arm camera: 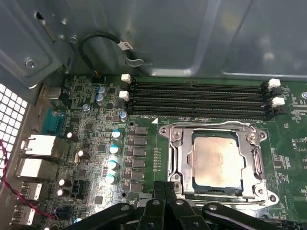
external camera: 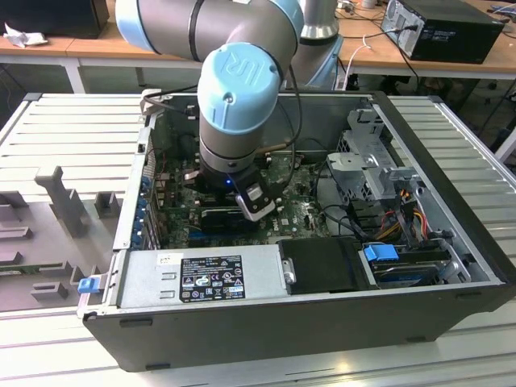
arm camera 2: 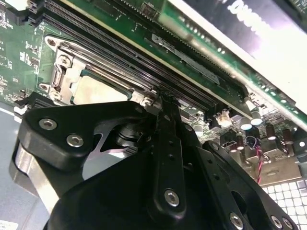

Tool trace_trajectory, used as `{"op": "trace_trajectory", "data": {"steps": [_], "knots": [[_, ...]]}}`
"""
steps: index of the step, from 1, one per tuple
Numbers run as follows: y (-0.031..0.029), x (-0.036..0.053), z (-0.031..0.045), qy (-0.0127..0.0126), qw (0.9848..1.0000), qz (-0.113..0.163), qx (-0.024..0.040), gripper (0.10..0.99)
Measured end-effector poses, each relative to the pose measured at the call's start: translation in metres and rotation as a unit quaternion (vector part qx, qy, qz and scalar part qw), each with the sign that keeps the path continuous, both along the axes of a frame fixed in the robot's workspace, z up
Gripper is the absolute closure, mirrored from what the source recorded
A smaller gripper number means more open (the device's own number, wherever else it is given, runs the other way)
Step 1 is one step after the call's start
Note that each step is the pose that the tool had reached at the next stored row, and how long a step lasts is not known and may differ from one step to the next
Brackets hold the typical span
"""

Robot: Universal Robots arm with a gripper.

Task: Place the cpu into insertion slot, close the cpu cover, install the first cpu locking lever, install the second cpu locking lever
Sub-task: 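Install the second cpu locking lever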

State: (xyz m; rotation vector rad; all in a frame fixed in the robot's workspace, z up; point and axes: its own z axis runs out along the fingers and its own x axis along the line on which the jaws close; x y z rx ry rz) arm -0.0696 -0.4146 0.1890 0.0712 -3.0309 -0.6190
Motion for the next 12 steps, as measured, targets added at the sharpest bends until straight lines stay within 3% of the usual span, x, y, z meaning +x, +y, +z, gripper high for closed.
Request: {"op": "trace_trajectory", "data": {"steps": [3,6,9,12], "knots": [[0.0001,-0.0006,0.0029,-0.0001,1.0,0.0,0.0003,0.98],[0.0,-0.0015,0.0129,0.0,1.0,0.0,0.0,0.98],[0.0,-0.0016,0.0292,0.0,1.0,0.0,-0.0003,0.98],[0.0,-0.0016,0.0368,0.0,1.0,0.0,-0.0008,0.98]]}}
